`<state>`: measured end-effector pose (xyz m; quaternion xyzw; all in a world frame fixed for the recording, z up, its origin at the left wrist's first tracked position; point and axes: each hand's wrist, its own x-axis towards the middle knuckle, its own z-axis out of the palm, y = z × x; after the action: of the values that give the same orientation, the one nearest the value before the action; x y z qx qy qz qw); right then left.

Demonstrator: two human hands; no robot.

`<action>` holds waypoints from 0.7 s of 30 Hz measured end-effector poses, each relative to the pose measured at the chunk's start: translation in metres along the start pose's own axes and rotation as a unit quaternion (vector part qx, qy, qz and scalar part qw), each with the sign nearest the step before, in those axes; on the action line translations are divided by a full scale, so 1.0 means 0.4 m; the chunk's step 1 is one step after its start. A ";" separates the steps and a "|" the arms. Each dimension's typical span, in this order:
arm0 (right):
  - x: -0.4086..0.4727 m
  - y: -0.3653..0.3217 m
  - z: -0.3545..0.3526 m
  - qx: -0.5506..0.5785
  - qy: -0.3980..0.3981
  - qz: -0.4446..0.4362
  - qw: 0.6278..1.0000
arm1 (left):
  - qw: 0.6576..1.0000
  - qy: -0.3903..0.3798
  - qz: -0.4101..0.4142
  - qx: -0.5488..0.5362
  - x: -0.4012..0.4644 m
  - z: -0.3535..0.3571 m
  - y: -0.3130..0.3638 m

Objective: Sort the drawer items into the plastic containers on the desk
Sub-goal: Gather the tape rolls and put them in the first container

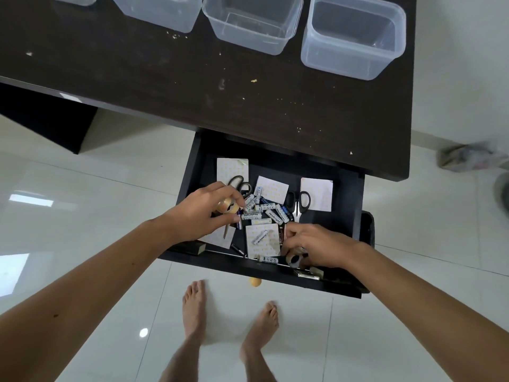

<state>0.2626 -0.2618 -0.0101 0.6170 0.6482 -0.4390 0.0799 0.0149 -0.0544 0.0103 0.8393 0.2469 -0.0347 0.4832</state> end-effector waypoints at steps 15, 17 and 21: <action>0.000 0.016 -0.001 0.035 0.012 -0.012 0.999 | 0.998 0.017 0.034 0.052 -0.030 -0.058 -0.011; -0.004 0.013 -0.008 0.076 0.031 0.000 0.997 | 0.998 0.011 0.040 0.052 -0.038 -0.072 -0.016; -0.018 -0.014 -0.036 0.115 0.078 0.029 0.990 | 0.997 0.017 0.055 0.056 -0.063 -0.109 -0.011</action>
<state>0.2656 -0.2566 0.0059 0.6728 0.5797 -0.4586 -0.0299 -0.0171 -0.0260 0.0375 0.8779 0.2063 -0.0076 0.4321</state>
